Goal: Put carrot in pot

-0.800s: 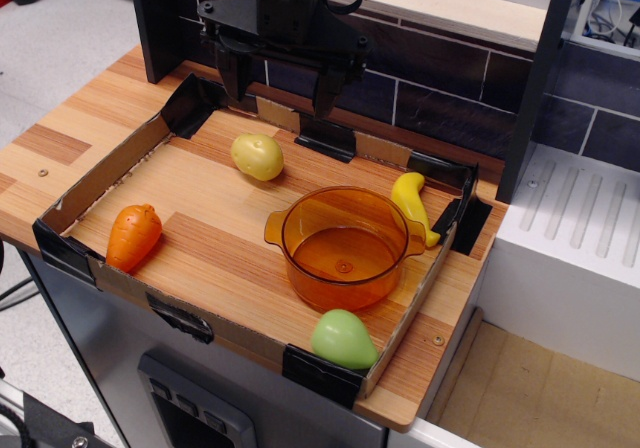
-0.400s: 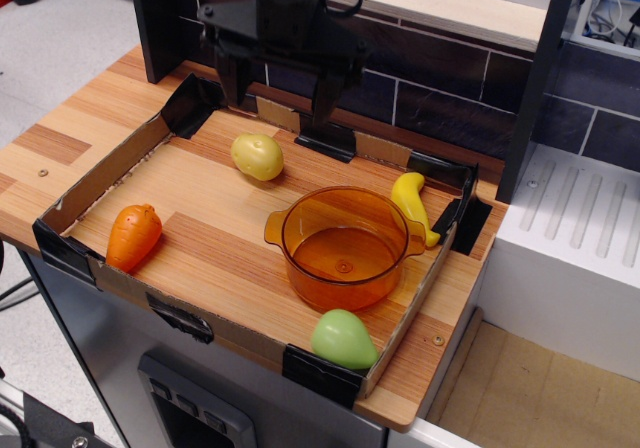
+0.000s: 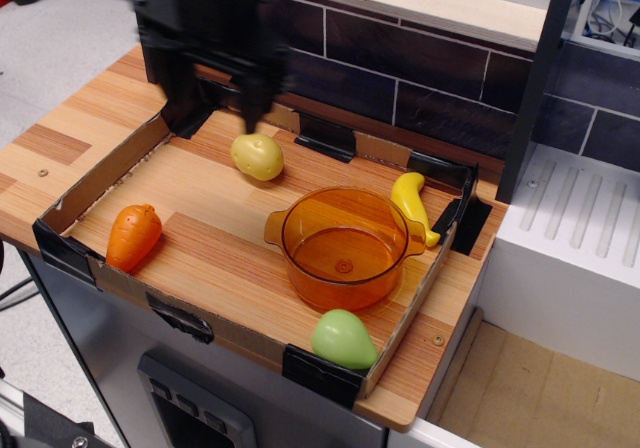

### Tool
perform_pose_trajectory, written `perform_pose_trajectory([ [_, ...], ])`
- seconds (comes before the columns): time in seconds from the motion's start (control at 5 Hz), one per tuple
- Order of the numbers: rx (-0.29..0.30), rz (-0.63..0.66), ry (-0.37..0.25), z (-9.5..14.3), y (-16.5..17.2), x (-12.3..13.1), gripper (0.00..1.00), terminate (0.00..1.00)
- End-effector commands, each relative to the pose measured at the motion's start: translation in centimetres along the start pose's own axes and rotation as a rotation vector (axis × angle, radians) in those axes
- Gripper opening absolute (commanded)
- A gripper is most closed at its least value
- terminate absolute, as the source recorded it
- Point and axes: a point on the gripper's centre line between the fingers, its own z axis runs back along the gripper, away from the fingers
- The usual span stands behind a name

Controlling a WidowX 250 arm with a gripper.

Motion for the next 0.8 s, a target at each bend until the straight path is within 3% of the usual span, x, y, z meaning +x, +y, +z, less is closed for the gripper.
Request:
perform_pose_trajectory([
  [0.0,0.041,-0.218,0.061,-1.6,3.7,-2.6,1.0,0.0],
  [0.2,0.041,-0.248,0.09,-3.3,3.8,-3.8,1.0,0.0],
  [0.6,0.043,-0.17,0.114,-5.6,3.3,-4.5,1.0,0.0],
])
